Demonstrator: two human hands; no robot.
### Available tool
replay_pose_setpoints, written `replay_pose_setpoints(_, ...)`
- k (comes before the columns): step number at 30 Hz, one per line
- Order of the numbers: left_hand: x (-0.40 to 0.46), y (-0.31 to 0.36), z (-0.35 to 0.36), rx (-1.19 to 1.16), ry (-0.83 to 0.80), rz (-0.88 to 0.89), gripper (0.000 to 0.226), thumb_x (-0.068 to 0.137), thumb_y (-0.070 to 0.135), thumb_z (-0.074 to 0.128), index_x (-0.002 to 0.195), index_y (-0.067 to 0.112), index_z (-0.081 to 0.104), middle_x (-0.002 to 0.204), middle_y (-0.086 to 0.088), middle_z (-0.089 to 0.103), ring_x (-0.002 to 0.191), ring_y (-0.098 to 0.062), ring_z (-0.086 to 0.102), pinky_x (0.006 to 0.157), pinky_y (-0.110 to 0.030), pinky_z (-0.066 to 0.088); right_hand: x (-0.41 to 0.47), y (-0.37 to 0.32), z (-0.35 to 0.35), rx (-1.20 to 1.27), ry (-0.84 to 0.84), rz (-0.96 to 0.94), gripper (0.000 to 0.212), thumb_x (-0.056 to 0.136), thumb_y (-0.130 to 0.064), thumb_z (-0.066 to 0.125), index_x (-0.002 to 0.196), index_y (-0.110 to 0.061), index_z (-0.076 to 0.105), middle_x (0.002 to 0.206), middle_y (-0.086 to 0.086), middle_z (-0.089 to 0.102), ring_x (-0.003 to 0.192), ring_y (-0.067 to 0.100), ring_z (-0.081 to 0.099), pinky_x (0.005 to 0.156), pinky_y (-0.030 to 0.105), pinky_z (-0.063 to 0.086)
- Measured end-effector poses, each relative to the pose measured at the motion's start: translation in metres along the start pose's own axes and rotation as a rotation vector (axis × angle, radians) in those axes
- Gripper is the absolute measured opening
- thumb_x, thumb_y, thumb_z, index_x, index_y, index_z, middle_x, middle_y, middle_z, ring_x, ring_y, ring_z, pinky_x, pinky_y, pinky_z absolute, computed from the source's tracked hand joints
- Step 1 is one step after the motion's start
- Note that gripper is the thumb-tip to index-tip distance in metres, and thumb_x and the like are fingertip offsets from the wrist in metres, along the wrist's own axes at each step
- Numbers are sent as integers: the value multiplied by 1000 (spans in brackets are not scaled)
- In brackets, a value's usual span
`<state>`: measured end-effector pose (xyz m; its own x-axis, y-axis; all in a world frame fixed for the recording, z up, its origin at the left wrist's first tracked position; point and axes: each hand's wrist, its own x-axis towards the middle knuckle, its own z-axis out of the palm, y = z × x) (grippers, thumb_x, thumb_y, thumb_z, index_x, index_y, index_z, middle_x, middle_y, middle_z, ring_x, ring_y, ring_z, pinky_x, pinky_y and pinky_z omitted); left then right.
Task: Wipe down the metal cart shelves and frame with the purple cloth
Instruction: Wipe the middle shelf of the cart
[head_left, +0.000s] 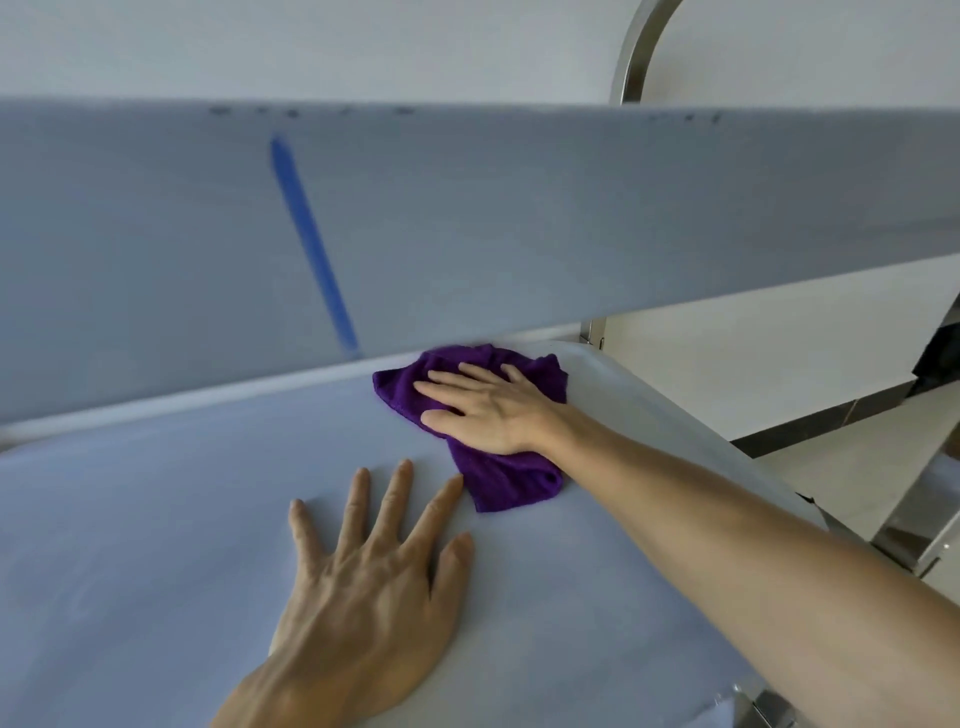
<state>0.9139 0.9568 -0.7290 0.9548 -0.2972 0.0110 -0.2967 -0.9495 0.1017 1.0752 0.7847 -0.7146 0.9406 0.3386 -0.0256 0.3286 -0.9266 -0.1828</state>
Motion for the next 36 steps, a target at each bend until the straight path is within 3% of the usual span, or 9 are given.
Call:
replay_pose_setpoints(3,-1,-1,-1,14,-19,-3,59,82,66,-15,137,59,-35,162,12,-25,149,-20,-26,114,-64,-14,-6,7,-6,21,19,41,57,96,-66,22,151,-52,19,164,-22,9,152,9,4,121,53,-1)
replay_pose_setpoints(12,3,-3,4,27,-25,-30,65,84,65,-13,147,52,-23,165,10,-18,152,-23,-18,114,-67,-9,-68,87,-22,-40,71,459,66,92,-71,13,153,-47,16,165,-17,8,153,15,2,117,59,9)
replay_pose_setpoints(17,5,-5,4,8,-36,-19,61,89,64,-8,148,53,-19,165,10,-17,152,-24,-16,113,-70,-9,-128,74,-15,-45,23,453,66,92,-73,13,153,-49,10,164,-21,1,152,10,-5,118,56,9)
replay_pose_setpoints(23,6,-6,1,-15,-56,1,58,94,61,-1,151,52,-11,166,8,-13,152,-26,-14,111,-73,-10,-230,51,-11,-17,-51,321,66,86,-81,8,148,-61,6,159,-33,-1,147,-6,-9,123,43,-7)
replay_pose_setpoints(26,7,-5,1,-28,-57,8,58,96,61,0,152,51,-10,166,7,-13,152,-27,-13,110,-74,-10,-264,28,5,-53,159,276,64,86,-81,7,145,-61,23,156,-35,16,147,-8,5,123,36,2)
replay_pose_setpoints(28,9,-5,1,-33,-57,16,58,96,61,0,152,52,-8,166,7,-13,153,-28,-13,109,-74,-10,-272,13,23,-82,477,263,55,95,-65,18,136,-51,51,147,-28,44,143,-2,31,120,39,22)
replay_pose_setpoints(30,11,-7,3,-29,-52,20,58,95,63,1,152,52,-7,166,7,-12,153,-28,-12,109,-75,-10,-272,4,37,-78,761,206,47,98,-45,31,117,-34,73,126,-15,67,128,7,56,106,44,41)
replay_pose_setpoints(32,12,-9,5,-22,-44,18,58,94,65,0,151,53,-7,166,8,-12,153,-28,-11,109,-75,-10,-270,3,43,-78,904,141,45,98,-35,35,104,-26,79,113,-9,74,115,13,66,95,45,48)
replay_pose_setpoints(36,14,-10,6,-4,-27,17,61,91,67,-3,150,54,-7,166,10,-8,153,-26,-8,111,-73,-7,-268,14,47,-116,1009,63,43,98,-32,38,98,-24,80,105,-7,76,107,14,70,90,42,51)
